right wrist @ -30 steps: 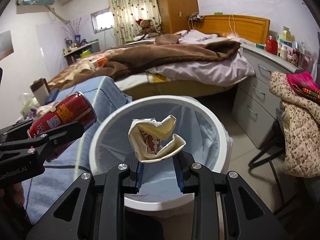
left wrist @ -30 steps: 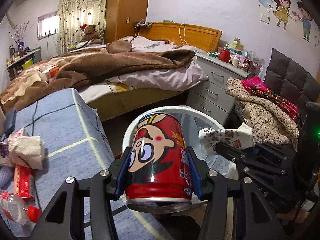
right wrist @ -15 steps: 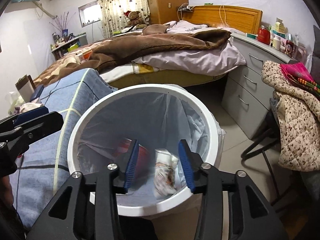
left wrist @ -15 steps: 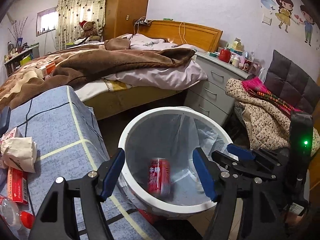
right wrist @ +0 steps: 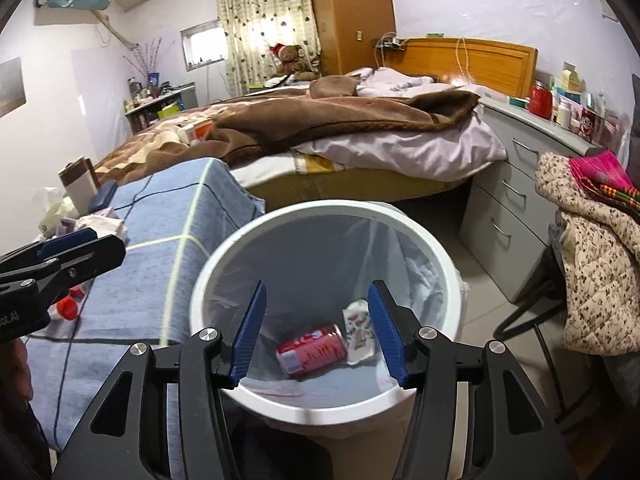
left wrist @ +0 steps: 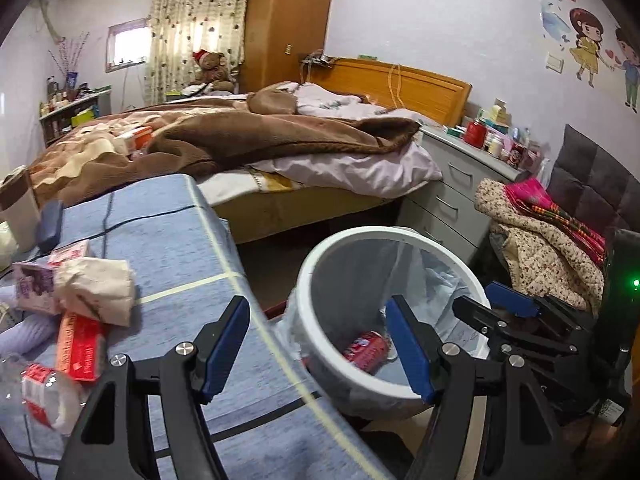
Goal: Collect trash
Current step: 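Move both open tools back over the table toward the remaining trash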
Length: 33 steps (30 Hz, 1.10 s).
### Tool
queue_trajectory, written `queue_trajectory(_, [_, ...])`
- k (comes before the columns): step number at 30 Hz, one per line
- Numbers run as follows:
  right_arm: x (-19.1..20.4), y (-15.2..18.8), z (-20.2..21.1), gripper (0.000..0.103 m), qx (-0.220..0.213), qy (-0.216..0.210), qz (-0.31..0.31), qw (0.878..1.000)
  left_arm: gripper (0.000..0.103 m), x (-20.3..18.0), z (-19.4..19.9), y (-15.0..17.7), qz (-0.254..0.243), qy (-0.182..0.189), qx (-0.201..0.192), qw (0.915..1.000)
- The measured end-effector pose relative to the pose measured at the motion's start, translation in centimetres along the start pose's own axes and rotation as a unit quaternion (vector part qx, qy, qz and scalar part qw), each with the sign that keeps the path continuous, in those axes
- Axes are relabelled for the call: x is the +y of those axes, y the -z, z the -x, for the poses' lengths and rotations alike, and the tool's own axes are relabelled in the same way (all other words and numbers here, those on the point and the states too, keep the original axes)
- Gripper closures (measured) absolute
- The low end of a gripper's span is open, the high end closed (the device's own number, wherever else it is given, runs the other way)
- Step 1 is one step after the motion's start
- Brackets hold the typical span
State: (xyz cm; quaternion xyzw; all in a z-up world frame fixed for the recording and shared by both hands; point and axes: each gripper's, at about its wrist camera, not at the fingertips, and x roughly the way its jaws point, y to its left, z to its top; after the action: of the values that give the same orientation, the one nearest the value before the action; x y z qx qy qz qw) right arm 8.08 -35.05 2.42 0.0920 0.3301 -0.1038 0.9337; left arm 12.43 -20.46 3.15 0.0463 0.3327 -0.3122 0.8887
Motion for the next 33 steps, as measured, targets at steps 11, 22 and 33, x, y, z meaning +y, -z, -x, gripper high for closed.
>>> queue_trajectory(11, [4.5, -0.2, -0.3, 0.047, -0.016, -0.06, 0.036, 0.997, 0.03, 5.4, 3.7, 1.9, 0.04, -0.055, -0.021, 0.9975])
queue_trajectory(22, [11.3, 0.0, -1.4, 0.042, -0.008, -0.141, 0.103, 0.985, 0.027, 12.9, 7.7, 4.0, 0.101, -0.124, -0.038, 0.9864])
queue_trajectory(33, [17.1, 0.2, -2.2, 0.04, 0.013, -0.207, 0.153, 0.966, 0.026, 20.5, 11.1, 6.0, 0.153, -0.188, -0.043, 0.9692])
